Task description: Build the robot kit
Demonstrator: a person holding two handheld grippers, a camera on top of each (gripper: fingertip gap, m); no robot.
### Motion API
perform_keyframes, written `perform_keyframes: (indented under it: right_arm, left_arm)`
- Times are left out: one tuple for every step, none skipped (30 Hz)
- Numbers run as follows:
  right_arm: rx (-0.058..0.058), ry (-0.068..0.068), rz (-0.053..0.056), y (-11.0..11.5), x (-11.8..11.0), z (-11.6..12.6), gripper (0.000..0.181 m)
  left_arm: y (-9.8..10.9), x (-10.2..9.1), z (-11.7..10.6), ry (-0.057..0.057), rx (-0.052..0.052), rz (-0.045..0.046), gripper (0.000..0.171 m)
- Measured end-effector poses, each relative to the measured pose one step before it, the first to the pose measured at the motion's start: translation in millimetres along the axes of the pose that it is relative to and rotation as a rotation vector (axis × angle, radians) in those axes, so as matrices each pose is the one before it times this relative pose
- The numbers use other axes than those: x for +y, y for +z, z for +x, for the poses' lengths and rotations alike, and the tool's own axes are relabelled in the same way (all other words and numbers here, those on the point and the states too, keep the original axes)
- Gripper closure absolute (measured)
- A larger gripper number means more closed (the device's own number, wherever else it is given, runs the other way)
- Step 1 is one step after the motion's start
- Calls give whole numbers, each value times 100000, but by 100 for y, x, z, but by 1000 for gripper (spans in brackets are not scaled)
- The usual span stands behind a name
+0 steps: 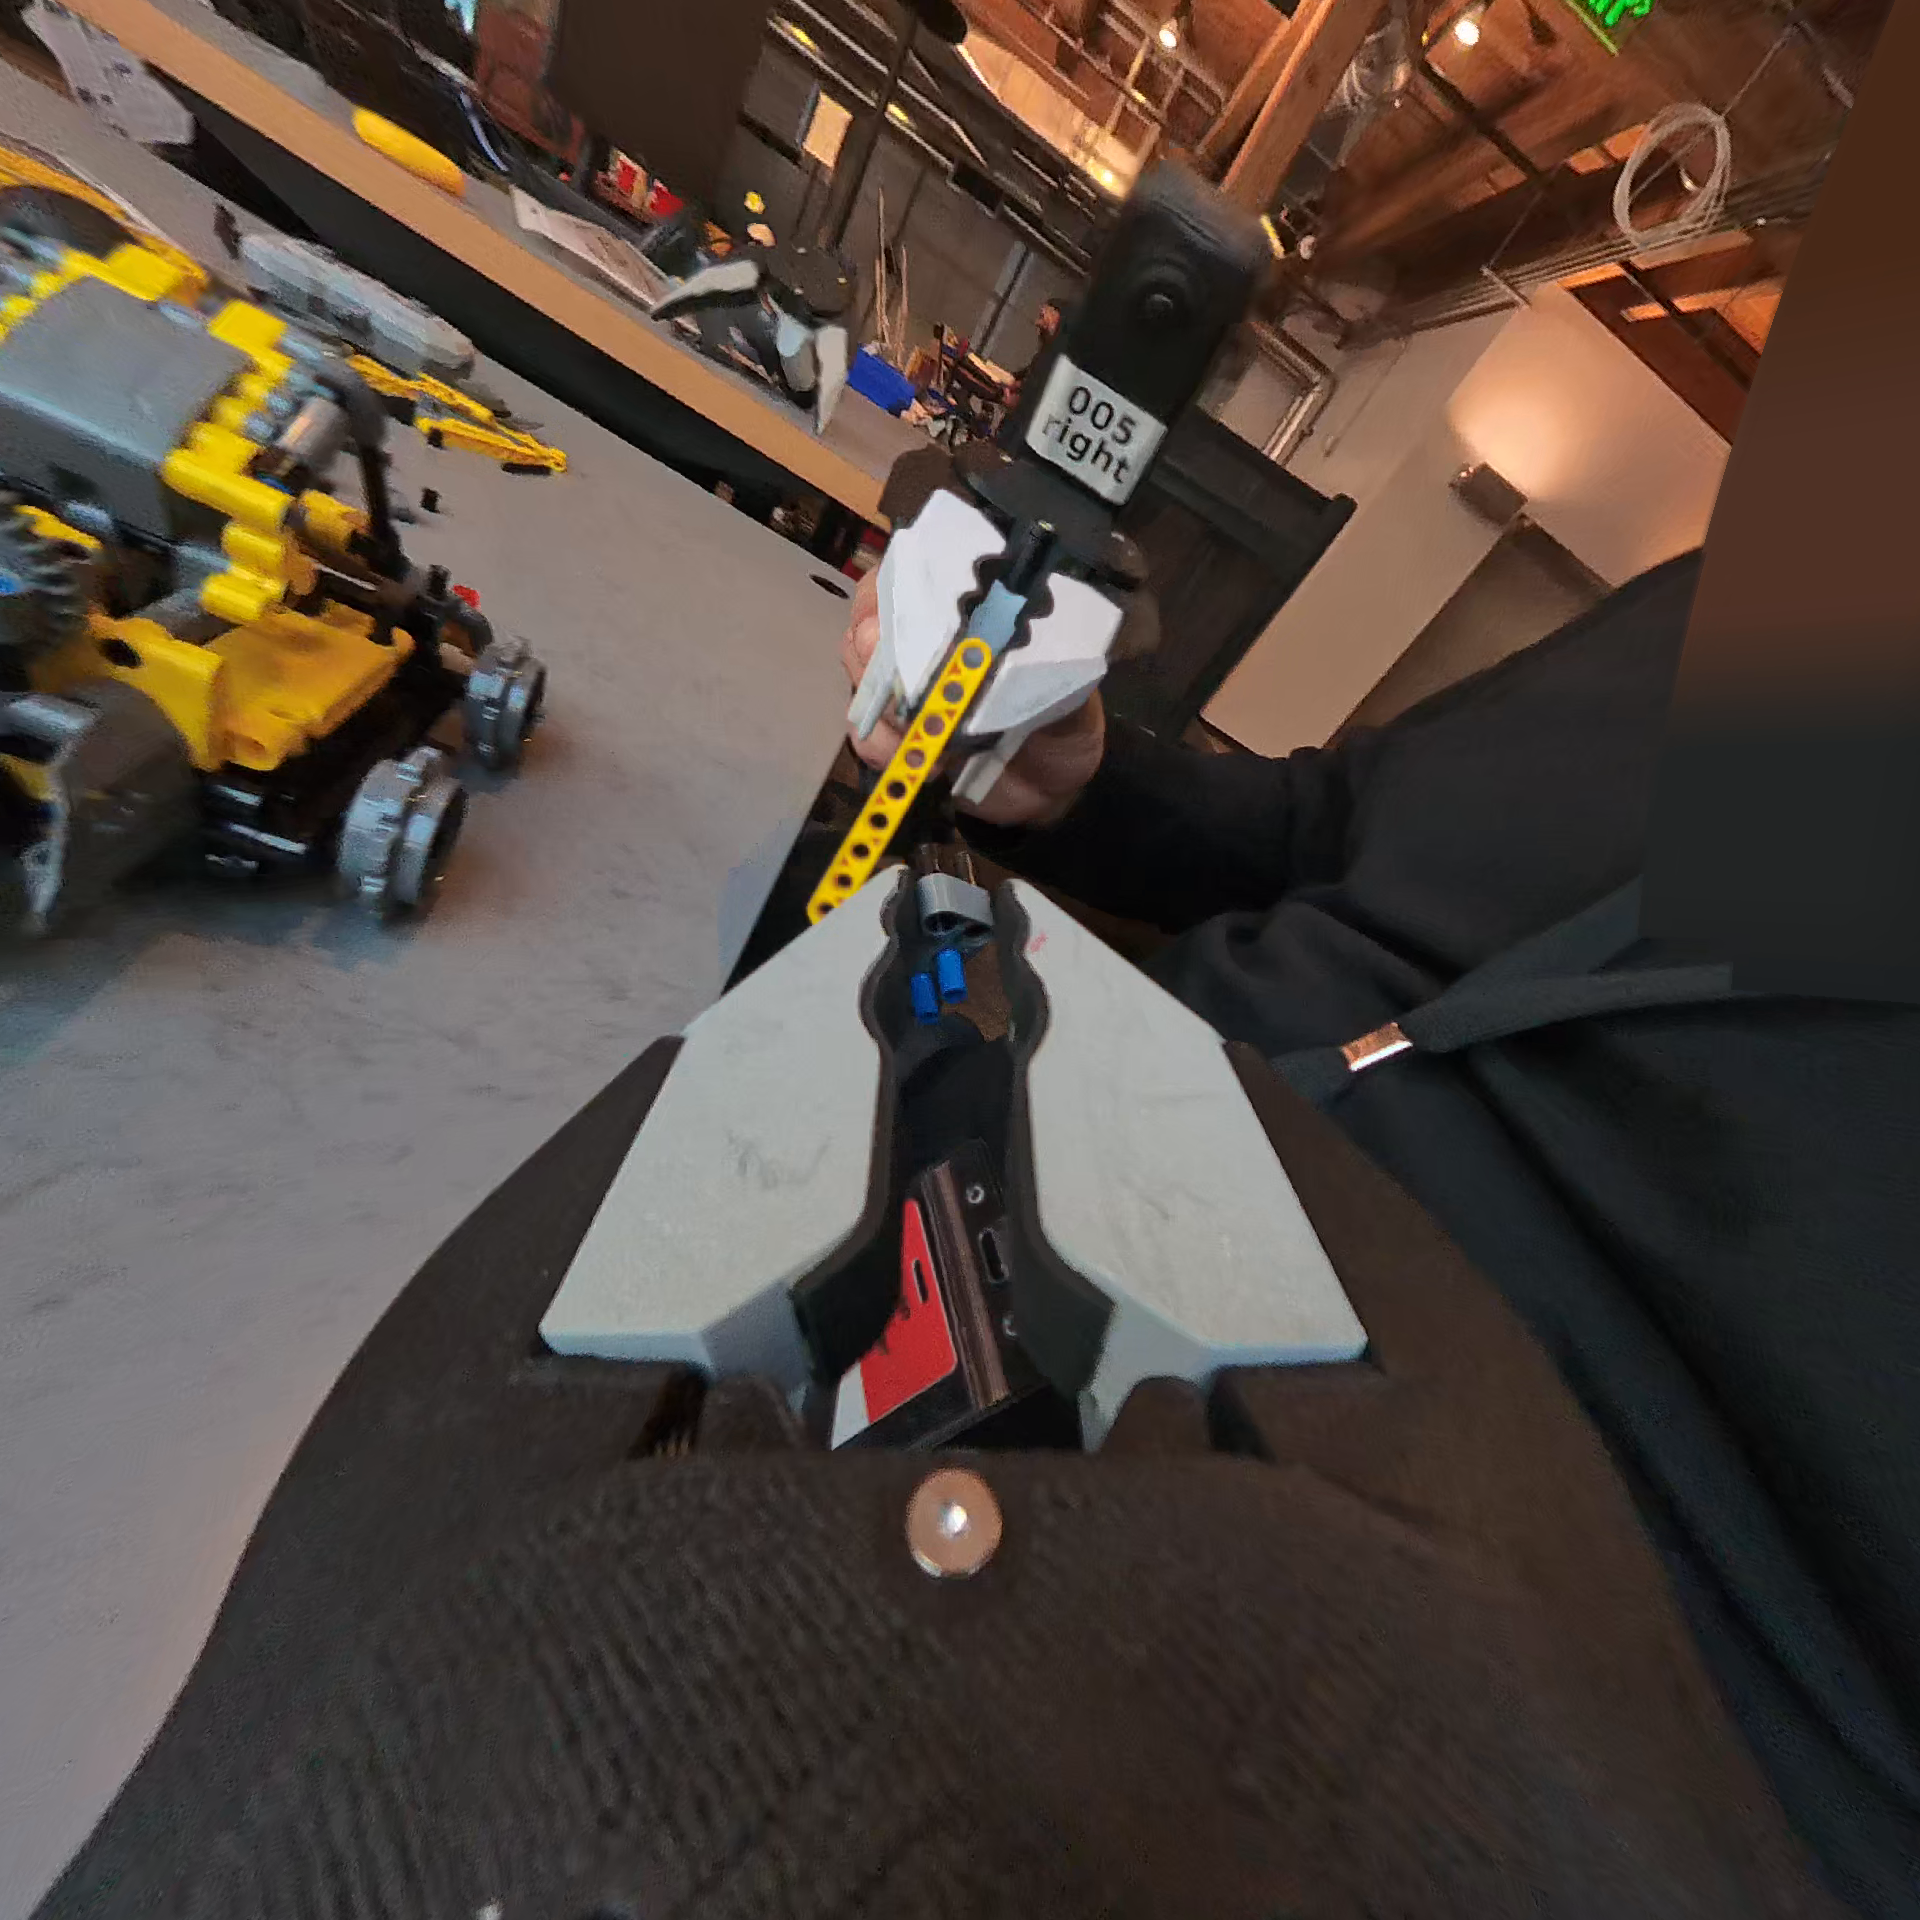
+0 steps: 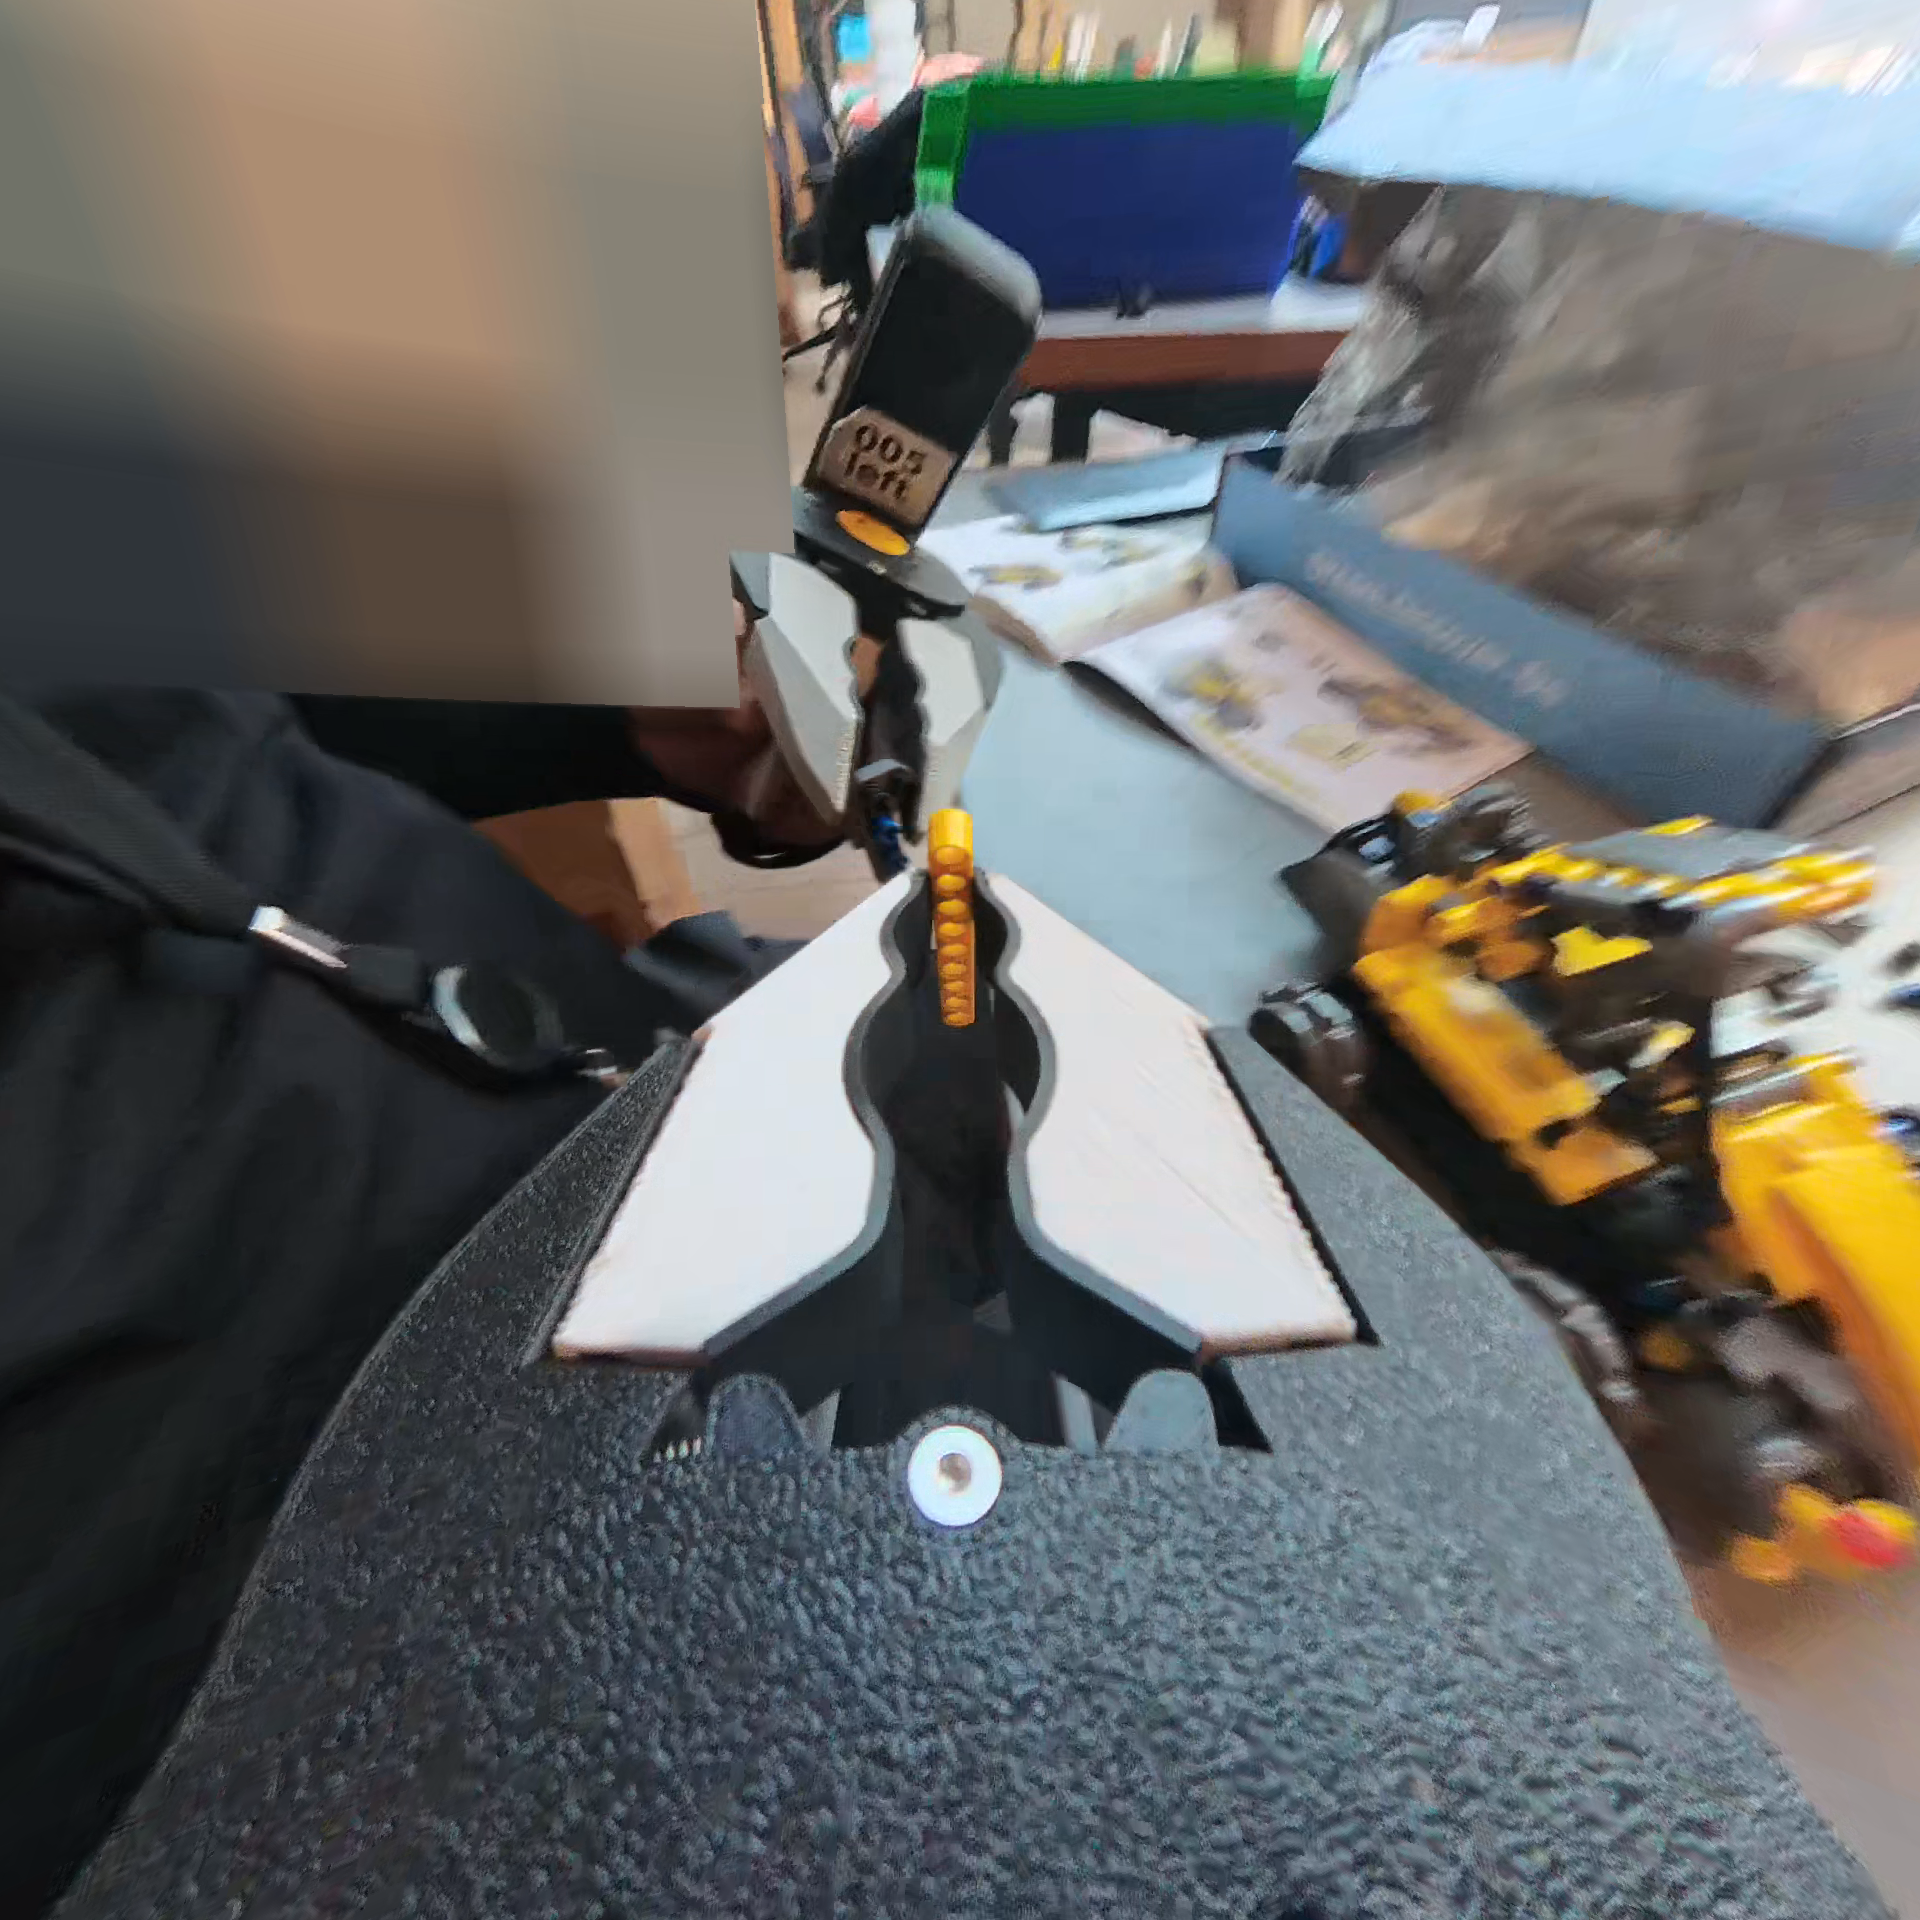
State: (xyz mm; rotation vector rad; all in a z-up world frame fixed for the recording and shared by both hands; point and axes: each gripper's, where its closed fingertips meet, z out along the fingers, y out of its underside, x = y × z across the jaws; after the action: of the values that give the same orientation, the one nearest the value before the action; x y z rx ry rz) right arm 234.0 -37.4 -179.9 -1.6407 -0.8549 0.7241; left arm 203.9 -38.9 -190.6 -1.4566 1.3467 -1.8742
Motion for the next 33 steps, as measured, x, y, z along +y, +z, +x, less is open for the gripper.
perform_keyframes:
  right_arm:
    - [3178,-4432,2084,150,43,836,175]
    - [1691,-805,-784,449,688,670,175]
    - [-88,2928,-2618,575,915,345,175]
    - [-1222,3230,-1249,568,681,45,175]
    - [406,2820,-1356,498,606,172,175]
    - [854,1045,-1197,361,386,134,175]
    - [590,-559,-351,221,123,4,175]
    - [1281,-412,-1264,128,132,89,175]
    - [1298,-509,-1580,79,190,93,174]
    - [1603,-535,-2067,15,375,175,174]
    - [704,18,486,-134,159,72,174]
    - [644,1558,1504,-234,128,163,174]
    - [804,3086,751,-325,206,266,174]
    - [619,3192,-164,-330,299,268,174]
    - [730,2683,-1471,-301,410,246,174]
    - [894,1394,-2073,-232,455,179,174]
    - [801,-301,-1760,-174,422,58,174]
    - [847,-1353,-2293,-97,470,15,174]
    - [443,-1792,-3899,17,637,-25,174]
    - [-732,-1766,-5838,114,842,-166,174]
    - [-381,-1724,-6120,157,874,-55,174]
    - [378,-1429,-3407,20,375,79,174]
    - [1245,-1506,-3014,-25,301,292,174]
    - [778,-1681,-2652,3,266,275,173]
    - [678,-779,-2010,16,197,286,167]
    - [-569,180,-1454,19,120,84,162]
    - [-911,655,-502,-35,28,19,160]
    - [-324,314,-351,-60,73,65,157]
    - [719,-143,28,-114,48,167,153]
    - [891,-647,-313,-199,94,161,150]
    - [1375,-874,164,-335,-41,176,148]
    - [1471,-1152,2068,-511,-426,124,148]
    - [443,-1476,3855,-603,-825,-92,149]
  left_arm:
    - [-224,-206,-461,-1453,-1610,-497,160]
    - [-197,-172,-431,-1174,-1326,-313,160]
    - [-171,-151,-336,-1304,-538,-97,160]
    - [-158,-156,-187,-1382,688,107,160]
    - [-186,-230,-183,-522,849,1239,160]
    - [-222,-275,-309,-704,396,2020,160]
    - [-218,-207,-253,-2282,1218,1655,160]
    - [-194,-221,-108,-2890,2221,1486,160]
    - [-160,-259,-83,-1979,1890,1698,160]
    - [-111,-147,-255,-1343,277,595,160]
    - [-32,65,-334,-362,-1113,-1236,160]
    - [60,254,-370,1108,-2250,-2773,160]
    - [152,335,-230,2439,-2280,-3622,160]
    - [218,332,-90,2745,-1770,-3757,160]
    - [263,264,-28,2365,-1335,-3256,160]
    - [279,148,-26,1695,-988,-2409,160]
    - [276,92,-12,1039,-468,-1681,160]
    - [282,67,28,525,162,-1324,160]
    - [274,128,5,65,390,-1604,160]
    - [257,165,-114,95,-254,-2054,160]
    - [243,193,-204,455,-907,-2495,160]
    - [264,242,-213,480,-939,-3584,160]
    - [302,240,-217,515,-1030,-4637,160]
    - [311,95,-304,1199,-1903,-4594,160]
    - [328,28,-262,1552,-1988,-4804,160]
    - [348,51,-191,1254,-1561,-5437,160]
    - [303,-65,-237,1482,-1900,-4814,159]
    - [269,-171,-206,1794,-1630,-3648,160]
    - [236,-172,-179,1399,-1025,-2973,160]
    - [199,-158,-178,338,-591,-2380,160]
    - [194,-80,-26,-546,793,-2207,160]
    - [194,-55,137,-688,1773,-1928,160]
    - [203,-58,147,-426,1774,-1577,160]
